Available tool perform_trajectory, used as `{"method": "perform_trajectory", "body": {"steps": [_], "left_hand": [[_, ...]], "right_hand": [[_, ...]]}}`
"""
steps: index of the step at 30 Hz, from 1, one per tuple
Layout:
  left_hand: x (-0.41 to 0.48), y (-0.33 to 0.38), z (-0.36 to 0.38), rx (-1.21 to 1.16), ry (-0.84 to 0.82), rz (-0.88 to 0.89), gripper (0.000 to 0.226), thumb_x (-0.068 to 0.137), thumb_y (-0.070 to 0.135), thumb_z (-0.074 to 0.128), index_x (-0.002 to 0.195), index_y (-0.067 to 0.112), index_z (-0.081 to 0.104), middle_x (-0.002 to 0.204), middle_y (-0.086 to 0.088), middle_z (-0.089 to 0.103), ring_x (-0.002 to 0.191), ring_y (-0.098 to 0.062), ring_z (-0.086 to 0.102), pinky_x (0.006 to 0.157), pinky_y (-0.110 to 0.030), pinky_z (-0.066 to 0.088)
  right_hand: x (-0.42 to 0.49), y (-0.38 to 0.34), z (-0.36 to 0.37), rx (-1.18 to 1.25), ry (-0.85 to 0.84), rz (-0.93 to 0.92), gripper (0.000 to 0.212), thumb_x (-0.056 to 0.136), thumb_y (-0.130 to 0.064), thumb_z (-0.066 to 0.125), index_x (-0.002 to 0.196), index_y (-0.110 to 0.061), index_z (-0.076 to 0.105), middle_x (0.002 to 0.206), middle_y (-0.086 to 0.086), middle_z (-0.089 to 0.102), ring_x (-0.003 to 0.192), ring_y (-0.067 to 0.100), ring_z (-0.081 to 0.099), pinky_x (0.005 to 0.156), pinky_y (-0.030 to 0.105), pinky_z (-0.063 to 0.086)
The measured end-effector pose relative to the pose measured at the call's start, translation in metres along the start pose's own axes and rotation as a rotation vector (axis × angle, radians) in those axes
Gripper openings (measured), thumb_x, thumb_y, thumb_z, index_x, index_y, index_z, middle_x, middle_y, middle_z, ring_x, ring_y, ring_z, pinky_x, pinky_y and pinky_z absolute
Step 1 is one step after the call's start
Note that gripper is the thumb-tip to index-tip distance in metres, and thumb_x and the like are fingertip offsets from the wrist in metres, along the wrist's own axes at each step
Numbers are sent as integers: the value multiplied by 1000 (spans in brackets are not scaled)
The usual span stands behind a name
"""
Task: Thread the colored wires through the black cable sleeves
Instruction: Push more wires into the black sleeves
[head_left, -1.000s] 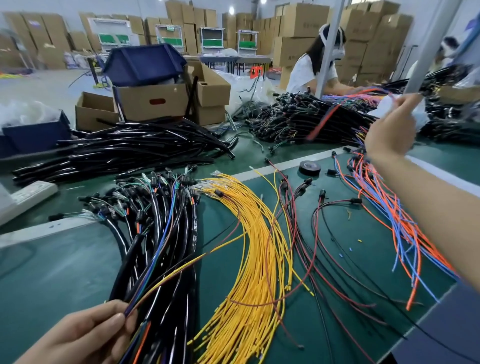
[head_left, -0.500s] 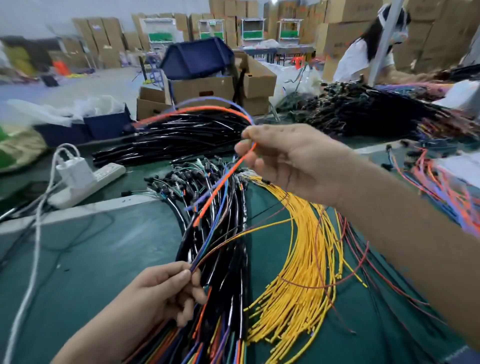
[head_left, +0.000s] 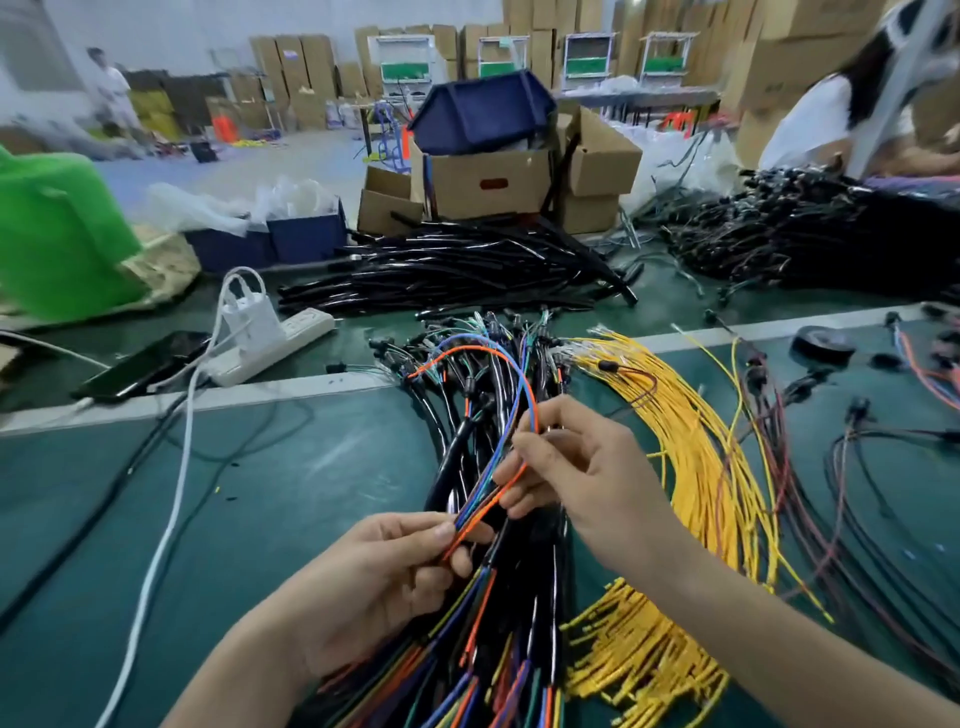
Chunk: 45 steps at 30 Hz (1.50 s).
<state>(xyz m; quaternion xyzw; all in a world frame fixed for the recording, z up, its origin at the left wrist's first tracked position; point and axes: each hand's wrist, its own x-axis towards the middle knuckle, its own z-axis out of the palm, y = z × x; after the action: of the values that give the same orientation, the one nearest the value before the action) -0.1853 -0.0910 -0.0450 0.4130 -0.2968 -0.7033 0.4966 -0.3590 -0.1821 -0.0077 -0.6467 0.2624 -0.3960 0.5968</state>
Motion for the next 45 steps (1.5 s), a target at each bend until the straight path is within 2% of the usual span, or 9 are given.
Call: {"method": "perform_trajectory", "body": {"steps": [4, 7, 12, 17, 21, 27, 32, 38, 45], "left_hand": [[-3, 5, 0, 144, 48, 89, 26, 83, 14, 56, 95, -2, 71, 66, -4, 52, 49, -5, 31, 45, -11, 25], [-3, 6, 4, 381, 106, 194, 20, 85, 18, 60, 89, 3, 73, 62, -4, 53, 45, -7, 29, 42, -13, 24], [-5, 11, 13, 622, 99, 311, 27, 87, 34, 61, 75, 13, 71, 52, 2, 49, 44, -9, 37, 44, -17, 31], [-6, 14, 9, 518, 146, 244, 32, 93, 10, 54, 67, 14, 72, 49, -4, 59, 41, -6, 52, 46, -10, 40], [-4, 11, 3, 389, 283, 207, 17, 68, 21, 69, 69, 5, 74, 59, -15, 65, 48, -12, 60, 48, -15, 48], [3, 3, -2, 224, 441, 179, 41, 52, 36, 91, 66, 2, 73, 61, -19, 64, 43, -9, 56, 41, -11, 44], [5, 8, -2, -162, 414, 200, 22, 72, 14, 59, 79, 1, 76, 75, -17, 72, 61, -12, 70, 47, -12, 51], [2, 10, 9, -458, 319, 161, 73, 12, 8, 97, 82, 1, 77, 67, -11, 65, 53, -12, 66, 43, -17, 52], [3, 6, 16, -533, 268, 168, 64, 14, 6, 97, 72, -4, 73, 71, -15, 64, 53, -14, 62, 46, -18, 52]], "right_hand": [[2, 2, -7, -49, 231, 25, 16, 86, -14, 67, 79, -9, 54, 65, 5, 59, 45, 18, 57, 42, 27, 46], [4, -2, -17, -469, 531, -297, 37, 79, -36, 71, 71, -14, 43, 59, -7, 40, 50, 10, 38, 50, 27, 39], [1, 2, 13, -919, -135, -879, 23, 85, -30, 68, 77, -9, 63, 82, -1, 61, 69, 17, 57, 66, 29, 49], [2, 9, 13, -863, -332, -681, 17, 89, -23, 61, 88, -10, 72, 88, 6, 65, 60, 23, 61, 53, 35, 52], [4, 15, 10, -735, -380, -654, 18, 88, -10, 63, 102, -4, 72, 93, 10, 68, 76, 25, 66, 69, 37, 54], [7, 18, 2, -946, -298, -751, 27, 83, -28, 59, 97, -12, 77, 71, -2, 70, 60, 16, 64, 52, 26, 52], [7, 20, -8, -694, -198, -606, 24, 84, -20, 67, 105, -11, 75, 77, 0, 68, 65, 16, 63, 60, 29, 52], [6, 19, -8, -525, -168, -503, 26, 82, -19, 69, 107, -14, 73, 79, 0, 69, 69, 11, 62, 63, 24, 50], [6, 18, -9, -497, -196, -494, 25, 82, -19, 69, 105, -13, 74, 79, -1, 70, 69, 6, 62, 63, 21, 51]]}}
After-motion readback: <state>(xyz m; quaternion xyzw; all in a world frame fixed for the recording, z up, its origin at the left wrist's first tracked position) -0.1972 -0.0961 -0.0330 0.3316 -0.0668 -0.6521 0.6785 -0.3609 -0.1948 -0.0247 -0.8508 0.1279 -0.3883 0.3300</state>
